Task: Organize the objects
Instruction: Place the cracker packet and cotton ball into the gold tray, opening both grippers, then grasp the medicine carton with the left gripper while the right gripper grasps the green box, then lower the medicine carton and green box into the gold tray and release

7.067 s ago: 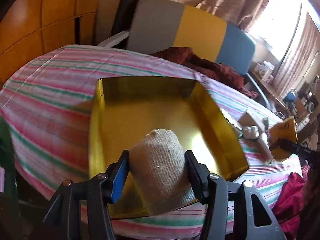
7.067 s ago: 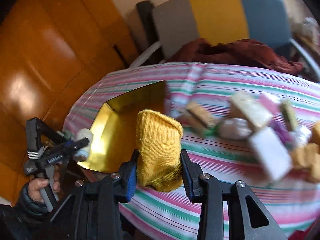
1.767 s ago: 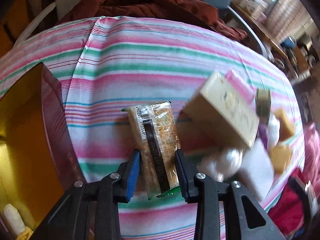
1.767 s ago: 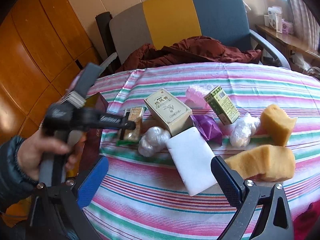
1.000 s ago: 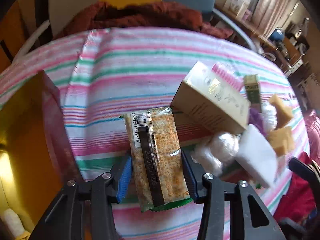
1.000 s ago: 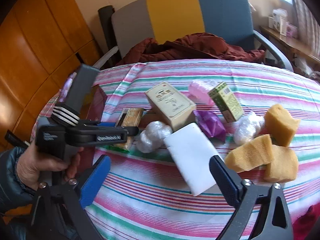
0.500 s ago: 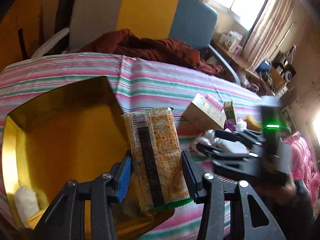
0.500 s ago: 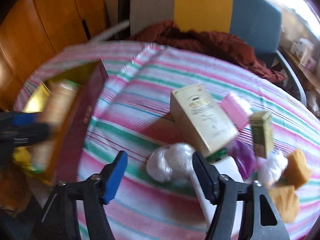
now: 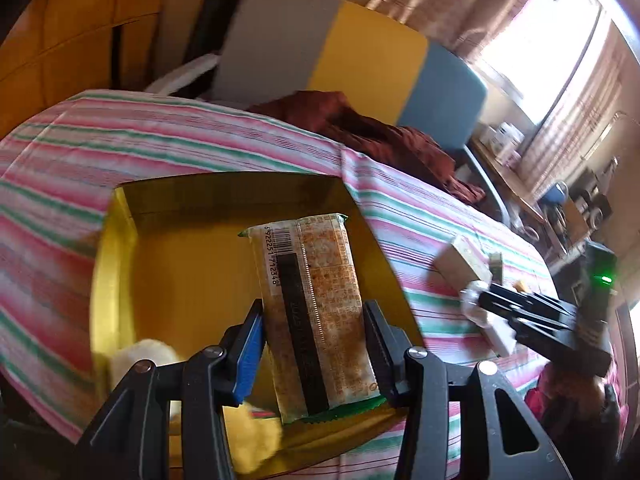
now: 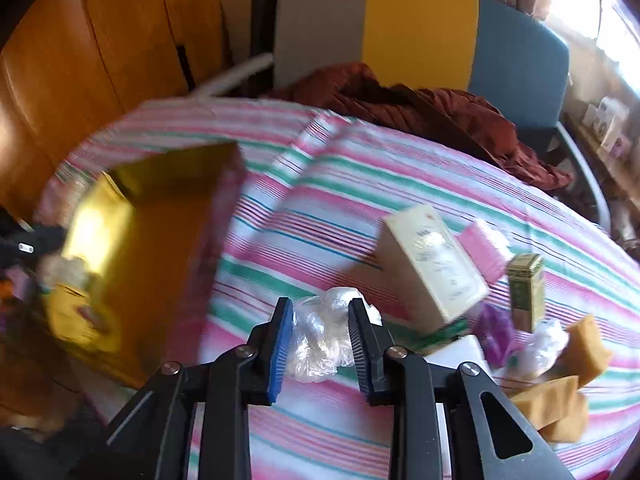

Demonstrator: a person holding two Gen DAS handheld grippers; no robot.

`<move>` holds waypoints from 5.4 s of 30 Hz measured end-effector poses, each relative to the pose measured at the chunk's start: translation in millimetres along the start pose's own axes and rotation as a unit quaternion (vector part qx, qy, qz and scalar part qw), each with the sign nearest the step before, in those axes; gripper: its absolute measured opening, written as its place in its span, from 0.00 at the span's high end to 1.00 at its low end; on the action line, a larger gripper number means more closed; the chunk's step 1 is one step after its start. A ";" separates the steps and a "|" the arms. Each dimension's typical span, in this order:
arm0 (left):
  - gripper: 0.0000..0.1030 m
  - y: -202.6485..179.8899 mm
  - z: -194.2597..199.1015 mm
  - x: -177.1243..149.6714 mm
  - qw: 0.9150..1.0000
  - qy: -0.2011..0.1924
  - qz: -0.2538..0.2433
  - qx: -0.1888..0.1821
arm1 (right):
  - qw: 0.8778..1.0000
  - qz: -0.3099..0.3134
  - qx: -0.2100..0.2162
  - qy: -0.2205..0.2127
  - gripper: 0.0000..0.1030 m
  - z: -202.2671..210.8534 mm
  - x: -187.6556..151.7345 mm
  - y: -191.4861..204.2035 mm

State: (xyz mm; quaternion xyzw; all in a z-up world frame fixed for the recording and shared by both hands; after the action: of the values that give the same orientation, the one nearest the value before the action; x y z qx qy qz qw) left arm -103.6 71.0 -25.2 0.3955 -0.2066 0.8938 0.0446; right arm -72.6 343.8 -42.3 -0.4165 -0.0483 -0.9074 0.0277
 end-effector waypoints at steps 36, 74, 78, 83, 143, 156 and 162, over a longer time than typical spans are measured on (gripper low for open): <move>0.40 65.4 46.7 4.5 0.992 -0.067 0.014 0.106 | 0.984 0.010 0.175 -0.022 0.15 14.4 -13.1 186.2; 0.40 -67.2 26.8 -38.8 0.989 -0.016 -0.144 0.006 | 0.993 -0.099 -0.029 -0.055 0.00 54.2 -43.1 11.2; 0.40 -84.9 18.8 -42.8 0.987 -0.002 -0.157 -0.011 | 0.989 -0.123 -0.062 -0.049 0.00 63.0 -50.6 -26.3; 0.40 -104.6 6.2 -45.5 0.985 0.019 -0.166 -0.034 | 0.983 -0.152 -0.095 -0.047 0.00 70.9 -50.4 -69.5; 0.26 -247.0 -262.4 -42.7 0.974 0.226 -0.031 -0.007 | 0.989 -0.101 -0.105 -0.025 0.71 -5.4 10.1 -206.3; 0.49 -218.9 -200.0 -53.3 0.974 0.168 -0.140 -0.053 | 0.994 -0.096 -0.045 -0.037 0.71 -8.7 13.7 -172.6; 0.49 -193.9 -151.6 -42.9 0.981 0.133 -0.125 -0.069 | 0.995 -0.092 0.002 -0.050 0.71 -2.4 20.3 -140.3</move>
State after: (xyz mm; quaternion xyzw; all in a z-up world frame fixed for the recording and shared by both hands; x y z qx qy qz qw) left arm -131.5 312.5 -82.7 0.2920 -0.2086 0.9095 0.2099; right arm -100.3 482.7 -37.6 -0.4548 -0.0890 -0.8843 -0.0572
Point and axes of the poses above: each gripper's, at about its wrist camera, not at the fingertips, and z roughly against the way its jaws point, y to its left, x to its top, the point moved 3 cm from there along -z, roughly the way its jaws point, and after that the axes turned 14 degrees about -y, right-handed, at the moved point
